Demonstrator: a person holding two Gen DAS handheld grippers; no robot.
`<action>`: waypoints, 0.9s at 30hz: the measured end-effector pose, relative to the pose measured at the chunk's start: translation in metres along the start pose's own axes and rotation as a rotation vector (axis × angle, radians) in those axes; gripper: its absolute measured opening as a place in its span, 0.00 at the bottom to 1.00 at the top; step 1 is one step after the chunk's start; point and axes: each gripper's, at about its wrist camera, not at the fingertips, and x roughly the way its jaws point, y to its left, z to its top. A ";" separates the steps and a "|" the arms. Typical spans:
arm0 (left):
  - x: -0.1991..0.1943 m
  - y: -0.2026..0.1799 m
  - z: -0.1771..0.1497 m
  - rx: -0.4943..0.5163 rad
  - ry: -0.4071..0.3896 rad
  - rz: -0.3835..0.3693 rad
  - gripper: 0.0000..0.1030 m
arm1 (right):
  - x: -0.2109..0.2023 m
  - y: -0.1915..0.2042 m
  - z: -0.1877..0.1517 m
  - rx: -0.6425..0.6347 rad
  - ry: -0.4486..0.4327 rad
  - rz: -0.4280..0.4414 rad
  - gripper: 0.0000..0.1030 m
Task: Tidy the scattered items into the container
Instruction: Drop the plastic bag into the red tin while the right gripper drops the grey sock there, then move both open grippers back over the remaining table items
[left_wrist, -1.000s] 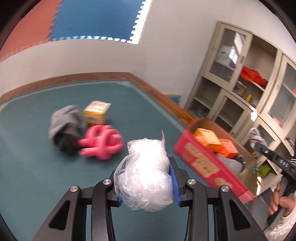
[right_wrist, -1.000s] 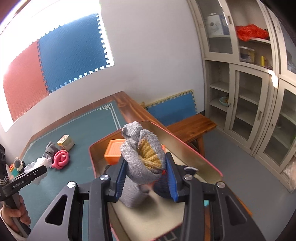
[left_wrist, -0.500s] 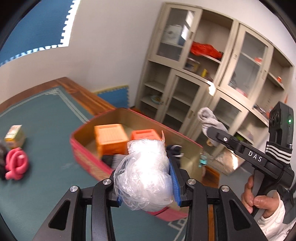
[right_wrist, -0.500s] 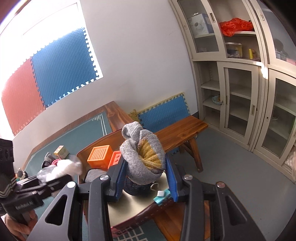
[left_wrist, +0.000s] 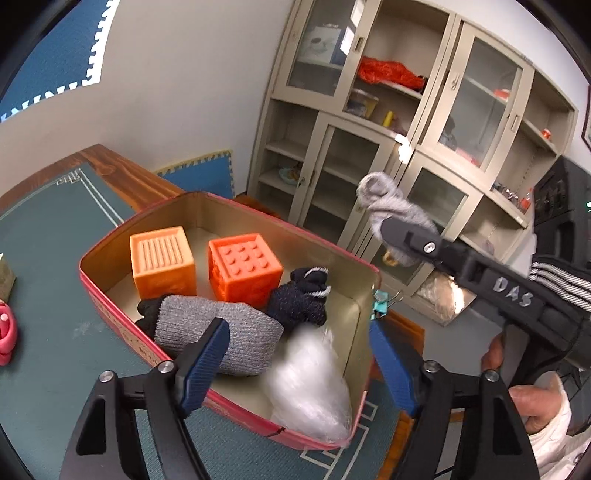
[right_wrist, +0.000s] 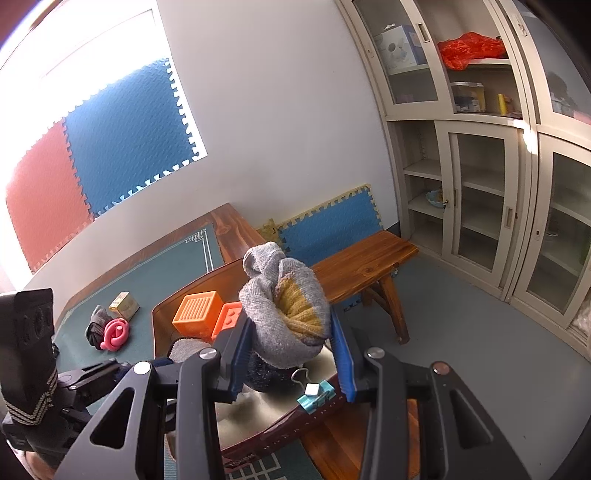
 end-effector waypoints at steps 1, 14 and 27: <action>-0.002 0.000 0.000 0.000 -0.007 -0.004 0.77 | 0.001 0.001 0.000 -0.001 0.002 0.001 0.42; -0.014 0.028 -0.004 -0.084 -0.034 0.032 0.78 | 0.008 0.023 -0.006 -0.059 0.039 0.027 0.42; -0.027 0.050 -0.009 -0.141 -0.061 0.061 0.78 | 0.008 0.030 -0.008 -0.057 0.051 -0.005 0.56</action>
